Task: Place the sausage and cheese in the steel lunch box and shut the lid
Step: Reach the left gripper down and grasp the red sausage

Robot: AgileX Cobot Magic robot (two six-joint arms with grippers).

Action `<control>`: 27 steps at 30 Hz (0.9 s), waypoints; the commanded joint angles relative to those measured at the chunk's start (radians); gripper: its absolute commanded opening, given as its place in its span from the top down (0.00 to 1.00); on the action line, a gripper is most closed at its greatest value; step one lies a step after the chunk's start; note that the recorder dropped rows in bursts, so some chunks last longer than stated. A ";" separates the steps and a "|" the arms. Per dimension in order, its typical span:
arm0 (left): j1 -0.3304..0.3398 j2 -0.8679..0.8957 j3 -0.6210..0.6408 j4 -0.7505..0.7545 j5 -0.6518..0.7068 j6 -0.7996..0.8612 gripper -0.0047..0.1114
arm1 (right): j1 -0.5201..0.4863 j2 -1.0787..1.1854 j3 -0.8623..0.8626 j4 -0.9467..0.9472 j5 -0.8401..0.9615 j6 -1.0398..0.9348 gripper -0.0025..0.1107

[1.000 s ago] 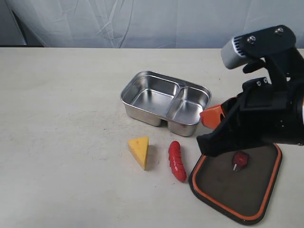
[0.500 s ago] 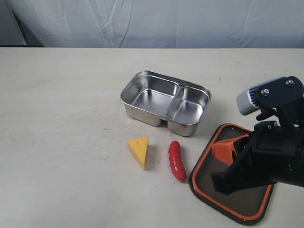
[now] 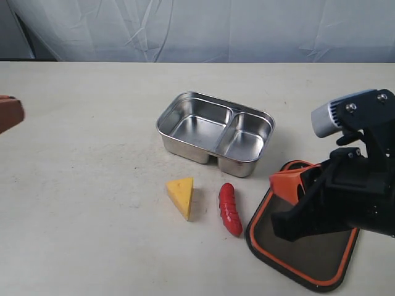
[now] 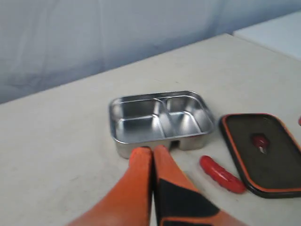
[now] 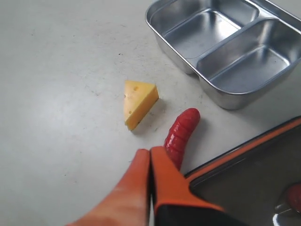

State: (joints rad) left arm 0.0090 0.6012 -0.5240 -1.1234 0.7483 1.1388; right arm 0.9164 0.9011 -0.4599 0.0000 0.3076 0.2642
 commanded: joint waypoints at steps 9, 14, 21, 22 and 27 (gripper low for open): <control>-0.105 0.570 -0.123 -0.225 0.212 0.144 0.83 | 0.003 -0.232 -0.006 -0.215 0.104 0.226 0.98; -0.345 0.733 -0.201 -0.270 0.000 0.188 0.76 | 0.003 -0.335 -0.055 -0.482 0.235 0.460 0.98; -0.648 0.944 -0.337 -0.181 -0.345 0.068 0.76 | 0.003 -0.391 -0.093 -0.568 0.505 0.527 0.98; -0.666 0.971 -0.354 -0.173 -0.366 0.028 0.76 | 0.003 -0.391 -0.093 -0.572 0.535 0.527 0.98; -0.705 1.094 -0.438 -0.087 -0.304 -0.073 0.76 | 0.003 -0.391 -0.093 -0.605 0.627 0.527 0.98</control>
State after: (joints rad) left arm -0.6748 1.6431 -0.9215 -1.2476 0.4219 1.1090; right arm 0.9164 0.5163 -0.5453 -0.5713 0.8892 0.7884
